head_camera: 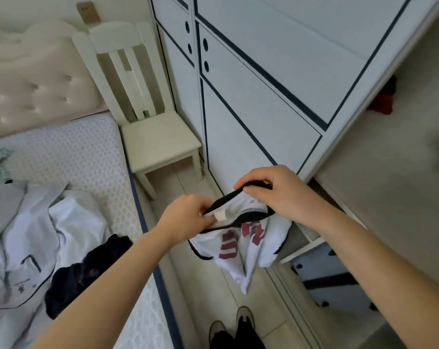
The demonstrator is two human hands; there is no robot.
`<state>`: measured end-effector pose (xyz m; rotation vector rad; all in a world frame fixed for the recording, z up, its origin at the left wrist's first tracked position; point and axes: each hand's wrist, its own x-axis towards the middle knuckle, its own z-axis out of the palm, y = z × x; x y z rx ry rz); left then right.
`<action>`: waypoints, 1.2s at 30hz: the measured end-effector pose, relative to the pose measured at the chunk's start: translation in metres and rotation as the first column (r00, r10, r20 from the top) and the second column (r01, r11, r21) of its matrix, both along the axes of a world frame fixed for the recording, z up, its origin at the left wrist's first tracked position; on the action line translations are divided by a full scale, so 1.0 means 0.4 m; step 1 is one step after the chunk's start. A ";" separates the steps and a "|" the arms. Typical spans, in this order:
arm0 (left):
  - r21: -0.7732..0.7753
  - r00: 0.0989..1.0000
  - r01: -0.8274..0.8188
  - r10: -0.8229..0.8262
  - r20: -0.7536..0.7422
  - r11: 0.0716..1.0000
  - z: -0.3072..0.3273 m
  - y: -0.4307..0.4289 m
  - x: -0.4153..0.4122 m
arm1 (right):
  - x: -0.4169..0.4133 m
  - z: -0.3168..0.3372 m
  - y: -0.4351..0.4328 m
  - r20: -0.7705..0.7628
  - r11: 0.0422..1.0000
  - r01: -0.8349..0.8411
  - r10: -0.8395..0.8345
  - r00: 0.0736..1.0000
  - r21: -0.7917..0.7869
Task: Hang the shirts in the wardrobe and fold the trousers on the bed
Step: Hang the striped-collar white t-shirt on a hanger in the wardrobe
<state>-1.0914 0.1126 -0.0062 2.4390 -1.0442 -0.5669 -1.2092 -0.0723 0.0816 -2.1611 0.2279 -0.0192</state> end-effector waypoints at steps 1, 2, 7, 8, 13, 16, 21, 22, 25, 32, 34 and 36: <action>0.014 0.998 -0.039 0.039 0.042 0.999 -0.011 0.009 0.005 | -0.009 0.002 0.003 0.004 1.000 0.000 0.000 1.000 -0.019; 0.007 0.994 -0.083 0.083 0.068 0.997 -0.020 0.019 0.009 | -0.018 0.003 0.006 0.007 0.999 0.002 -0.002 1.000 -0.036; 0.041 0.977 -0.157 0.149 0.154 0.987 -0.045 0.048 0.033 | -0.064 0.003 0.001 0.048 0.979 0.084 -0.076 0.996 -0.184; 0.104 0.960 -0.156 0.126 0.248 0.982 -0.048 0.051 0.035 | -0.071 0.002 -0.001 0.056 0.969 0.089 -0.078 0.995 -0.229; 0.200 0.918 -0.214 0.127 0.376 0.956 -0.036 0.057 0.040 | -0.101 0.007 -0.011 0.084 0.905 0.111 -0.084 0.993 -0.410; 0.067 0.937 -0.243 0.216 0.275 0.968 -0.013 0.061 0.049 | -0.114 0.021 -0.022 0.111 0.890 0.154 -0.117 0.987 -0.429; -0.036 0.945 -0.227 0.229 0.234 0.973 0.020 0.072 0.062 | -0.136 0.034 -0.038 0.120 0.860 0.213 -0.177 0.977 -0.463; -0.046 0.947 -0.225 0.230 0.223 0.973 0.026 0.074 0.061 | -0.140 0.033 -0.040 0.117 0.857 0.219 -0.186 0.976 -0.467; -0.072 0.961 -0.183 0.194 0.197 0.981 0.049 0.077 0.048 | -0.147 0.026 -0.045 0.103 0.851 0.248 -0.227 0.968 -0.463; -0.322 0.659 -0.573 0.190 -0.727 0.754 0.122 0.070 0.012 | -0.184 -0.017 -0.075 0.055 0.810 0.321 -0.339 0.939 -0.490; -0.294 0.532 -0.632 0.126 -0.838 0.717 0.134 0.061 0.014 | -0.203 -0.021 -0.085 0.064 0.792 0.336 -0.355 0.933 -0.509; -0.283 0.424 -0.660 0.034 -0.905 0.696 0.144 0.050 0.015 | -0.220 -0.024 -0.095 0.100 0.762 0.379 -0.387 0.917 -0.525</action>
